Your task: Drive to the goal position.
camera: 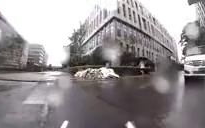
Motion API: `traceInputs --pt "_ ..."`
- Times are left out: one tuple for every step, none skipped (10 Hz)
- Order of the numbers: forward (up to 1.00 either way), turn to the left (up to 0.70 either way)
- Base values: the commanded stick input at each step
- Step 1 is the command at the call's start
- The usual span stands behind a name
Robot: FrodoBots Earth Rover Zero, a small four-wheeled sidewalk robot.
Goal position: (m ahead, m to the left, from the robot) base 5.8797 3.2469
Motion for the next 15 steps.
traceInputs --pt "0.70 0.14" --pt "0.70 0.14" --pt "0.70 0.14" --pt "0.70 0.14" --pt "0.70 0.14" --pt "0.70 0.14" --pt "0.70 0.14" --pt "0.70 0.14" --pt "0.70 0.14" --pt "0.70 0.14" --pt "0.70 0.14" --pt "0.70 0.14" --pt "0.70 0.14" --pt "0.70 0.14" --pt "0.70 0.14"
